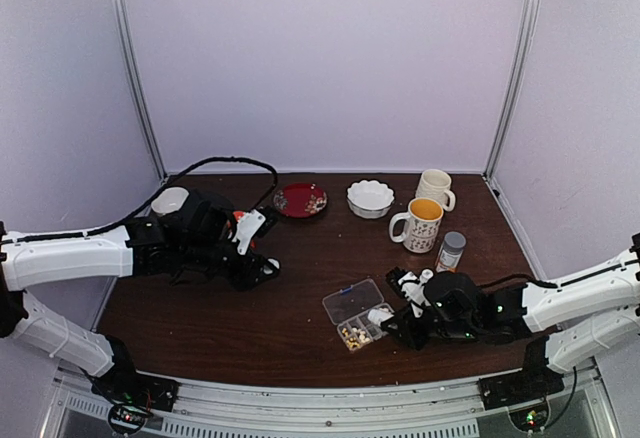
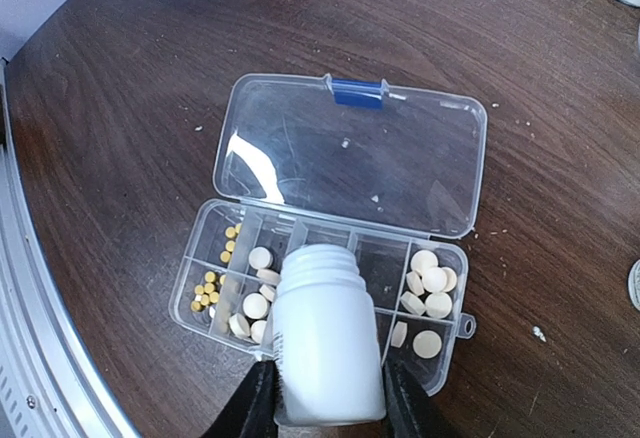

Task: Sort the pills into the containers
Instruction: Pour the pill into the compartment of the pill container.

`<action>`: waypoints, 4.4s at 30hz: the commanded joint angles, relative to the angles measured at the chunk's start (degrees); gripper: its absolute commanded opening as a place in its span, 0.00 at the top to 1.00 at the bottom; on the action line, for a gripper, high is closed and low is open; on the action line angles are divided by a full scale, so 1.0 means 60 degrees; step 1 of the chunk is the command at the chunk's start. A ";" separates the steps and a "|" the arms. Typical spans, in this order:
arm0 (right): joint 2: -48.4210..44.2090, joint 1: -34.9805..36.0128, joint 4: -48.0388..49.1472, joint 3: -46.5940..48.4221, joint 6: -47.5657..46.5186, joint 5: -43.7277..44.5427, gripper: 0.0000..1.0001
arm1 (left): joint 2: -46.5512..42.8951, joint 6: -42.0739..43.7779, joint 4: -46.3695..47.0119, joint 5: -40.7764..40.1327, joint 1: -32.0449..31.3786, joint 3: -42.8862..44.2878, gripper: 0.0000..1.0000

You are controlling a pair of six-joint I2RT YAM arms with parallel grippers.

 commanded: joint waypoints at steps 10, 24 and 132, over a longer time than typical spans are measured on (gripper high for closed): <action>-0.0135 -0.0021 0.0392 -0.0182 0.0077 -0.0188 1.00 | 0.0146 0.0103 0.0316 0.0160 0.0053 0.0212 0.91; -0.0469 -0.0010 0.0208 -0.0189 0.0104 -0.0071 1.00 | 0.0257 0.0089 0.0307 0.0217 0.0049 0.0242 0.91; -0.0162 0.0359 -0.0598 0.0460 0.0393 0.0137 1.00 | 0.0606 0.0015 0.0398 0.0529 0.0021 0.0368 0.91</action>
